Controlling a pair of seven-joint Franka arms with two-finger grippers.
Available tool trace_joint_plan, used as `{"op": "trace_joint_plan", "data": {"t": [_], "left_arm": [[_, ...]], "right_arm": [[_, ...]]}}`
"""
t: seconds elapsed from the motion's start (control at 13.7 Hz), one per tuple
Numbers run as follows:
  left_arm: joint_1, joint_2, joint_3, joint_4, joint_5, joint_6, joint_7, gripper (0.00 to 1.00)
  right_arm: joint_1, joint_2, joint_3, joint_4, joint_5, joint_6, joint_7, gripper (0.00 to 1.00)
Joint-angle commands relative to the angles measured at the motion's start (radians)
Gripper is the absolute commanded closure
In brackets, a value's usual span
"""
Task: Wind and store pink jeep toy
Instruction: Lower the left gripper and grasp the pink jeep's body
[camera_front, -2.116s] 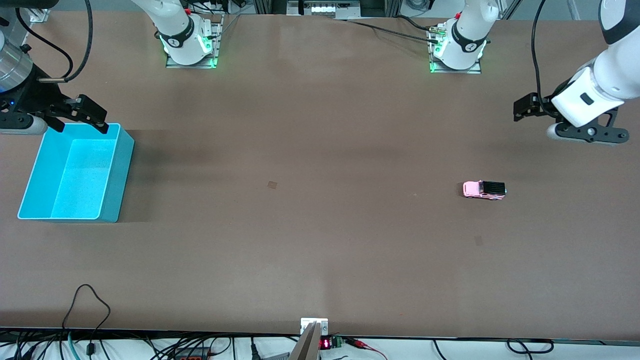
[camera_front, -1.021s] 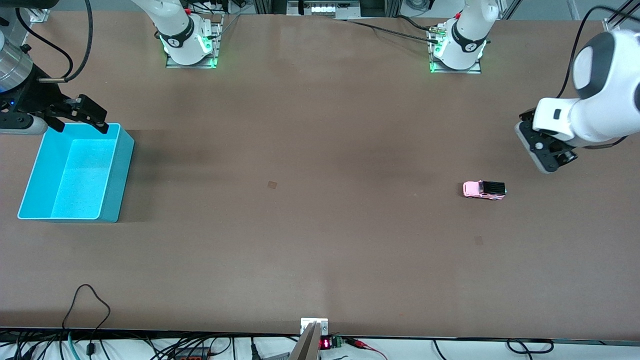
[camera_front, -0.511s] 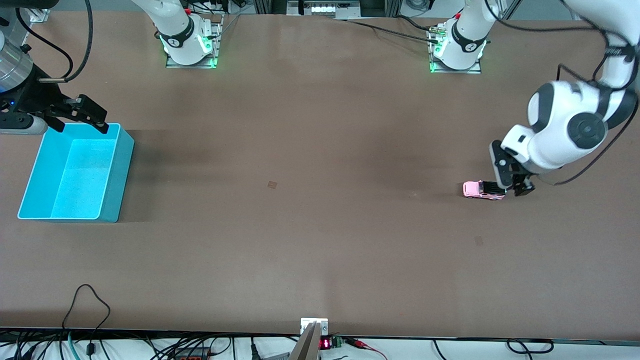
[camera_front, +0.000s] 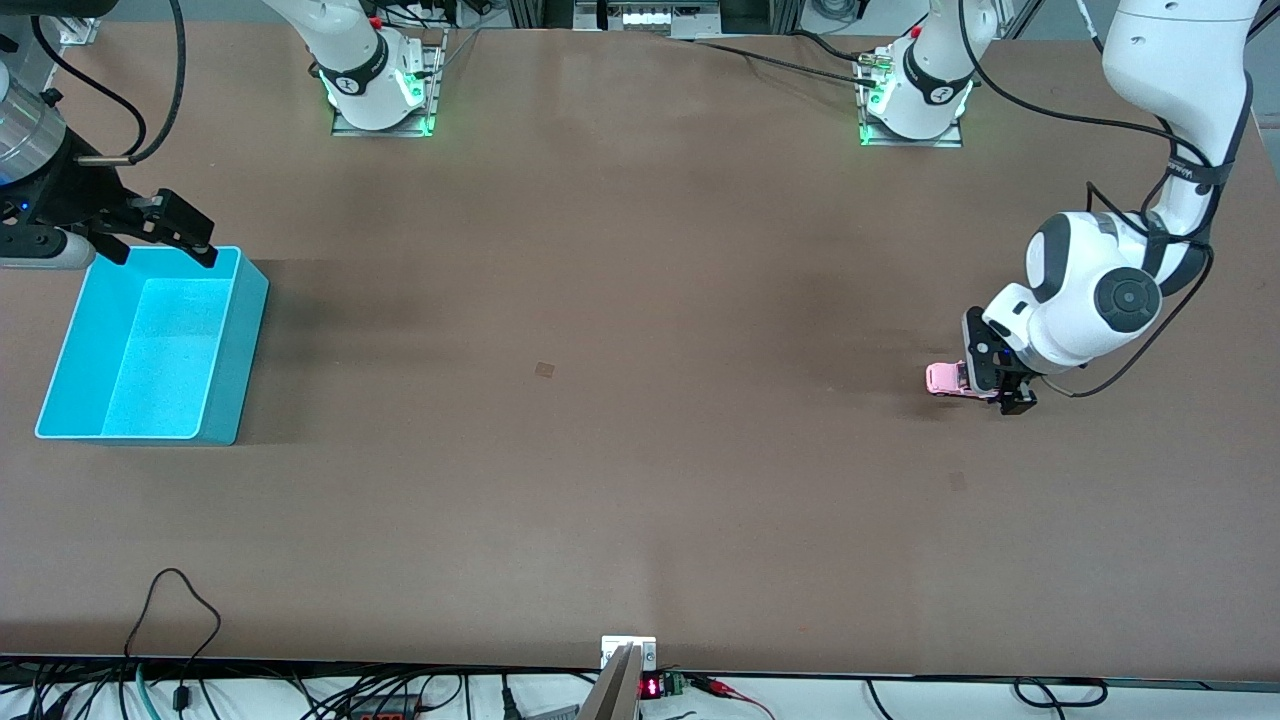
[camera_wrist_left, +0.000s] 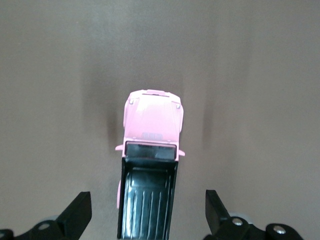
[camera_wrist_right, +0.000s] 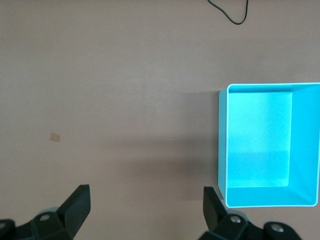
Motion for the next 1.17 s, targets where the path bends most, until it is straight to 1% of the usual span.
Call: {"op": "trace_joint_plan", "data": {"t": [0.0,0.07,0.15,0.22,0.36,0.44,0.51,0.66,0.95,1.09], "left_arm": [[0.005,0.001,-0.006,-0.013,0.02,0.024,0.018,0.04],[0.005,0.009,-0.007,-0.013,0.02,0.027,0.018,0.11],[0.003,0.01,-0.007,-0.015,0.02,0.027,0.02,0.22],[0.003,0.019,-0.009,-0.013,0.02,0.027,0.02,0.31],[0.002,0.026,-0.009,-0.007,0.02,0.028,0.02,0.53],[0.0,0.03,-0.009,-0.006,0.02,0.028,0.02,0.62],[-0.003,0.032,-0.009,-0.004,0.02,0.028,0.02,0.67],[-0.006,0.032,-0.009,-0.003,0.02,0.028,0.021,0.73],[0.0,0.035,-0.009,-0.003,0.02,0.025,0.096,0.74],[0.006,0.055,-0.006,-0.001,0.019,0.018,0.101,0.74]], "right_arm": [[-0.008,-0.018,0.005,-0.014,0.013,0.0,-0.015,0.0],[-0.007,-0.018,0.005,-0.014,0.013,0.0,-0.015,0.0],[-0.007,-0.018,0.005,-0.014,0.013,-0.001,-0.015,0.0],[-0.007,-0.018,0.005,-0.014,0.013,-0.001,-0.015,0.0],[-0.007,-0.018,0.005,-0.014,0.013,-0.001,-0.015,0.0],[-0.007,-0.018,0.005,-0.014,0.013,-0.001,-0.015,0.0],[-0.007,-0.018,0.003,-0.014,0.013,-0.001,-0.015,0.0],[-0.007,-0.018,0.003,-0.014,0.013,-0.001,-0.015,0.0],[-0.008,-0.018,0.003,-0.014,0.013,-0.001,-0.015,0.0],[-0.008,-0.018,0.005,-0.014,0.013,-0.003,-0.015,0.0]]}}
